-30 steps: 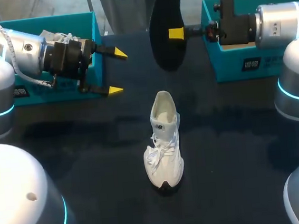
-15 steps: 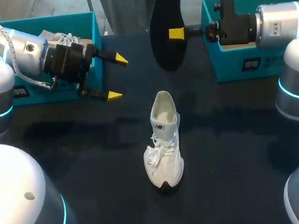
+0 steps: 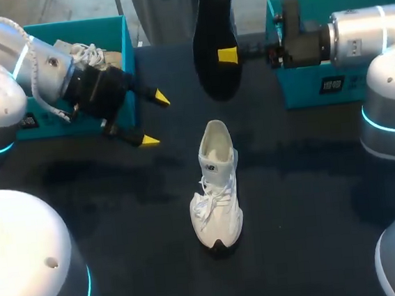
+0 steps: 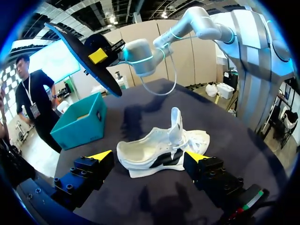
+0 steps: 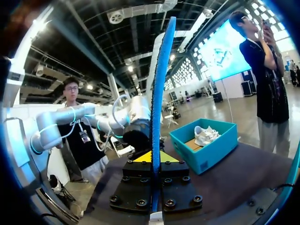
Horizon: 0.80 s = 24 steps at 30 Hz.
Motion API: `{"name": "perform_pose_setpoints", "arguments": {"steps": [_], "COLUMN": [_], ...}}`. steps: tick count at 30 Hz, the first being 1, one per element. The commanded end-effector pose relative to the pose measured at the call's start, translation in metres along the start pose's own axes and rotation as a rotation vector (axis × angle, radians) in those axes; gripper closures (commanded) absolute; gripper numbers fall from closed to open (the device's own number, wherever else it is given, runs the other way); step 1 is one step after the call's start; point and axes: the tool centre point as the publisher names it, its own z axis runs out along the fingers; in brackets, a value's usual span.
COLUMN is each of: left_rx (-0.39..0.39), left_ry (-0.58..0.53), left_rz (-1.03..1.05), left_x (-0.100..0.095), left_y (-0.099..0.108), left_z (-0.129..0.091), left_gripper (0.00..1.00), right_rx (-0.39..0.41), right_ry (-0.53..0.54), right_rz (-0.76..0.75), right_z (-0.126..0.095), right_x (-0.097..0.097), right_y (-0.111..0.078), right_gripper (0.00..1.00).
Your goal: Take the shoe out of the shoebox, open the shoe tongue, remove and reinsert the insole, then place the shoe into the shoebox
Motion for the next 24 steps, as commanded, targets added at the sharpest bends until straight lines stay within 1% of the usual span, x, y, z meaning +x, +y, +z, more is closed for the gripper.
{"name": "perform_pose_setpoints", "arguments": {"steps": [1,3,5,11,14,15,19,24], "left_rx": [-0.012,-0.035,-0.027,-0.048,-0.054,-0.056,-0.049,-0.064], "left_ry": [-0.009,-0.013,-0.018,-0.014,-0.017,-0.016,-0.016,-0.020], "left_rz": [-0.024,-0.037,-0.060,-0.092,-0.100,-0.104,-0.114,-0.133], "left_x": [0.005,0.006,0.007,0.007,0.007,0.007,0.008,0.009], "left_y": [0.013,0.021,0.028,0.044,0.047,0.048,0.046,0.045], "left_z": [0.012,0.016,0.019,0.027,0.029,0.031,0.037,0.045], "left_gripper": [0.00,0.00,0.00,0.00,0.00,0.00,0.00,0.00], "right_rx": [0.011,0.015,0.015,0.021,0.016,0.010,0.011,0.006], "right_ry": [0.019,0.025,0.032,0.050,0.055,0.059,0.061,0.050], "right_rz": [-0.005,-0.003,0.000,0.016,0.027,0.037,0.059,0.088], "right_z": [0.010,0.012,0.014,0.021,0.022,0.023,0.026,0.024], "right_x": [-0.008,-0.011,-0.013,-0.018,-0.019,-0.020,-0.021,-0.023], "right_y": [-0.002,-0.007,-0.012,-0.028,-0.035,-0.041,-0.054,-0.067], "right_gripper": [1.00,1.00,1.00,1.00,1.00,1.00,1.00,1.00]}}
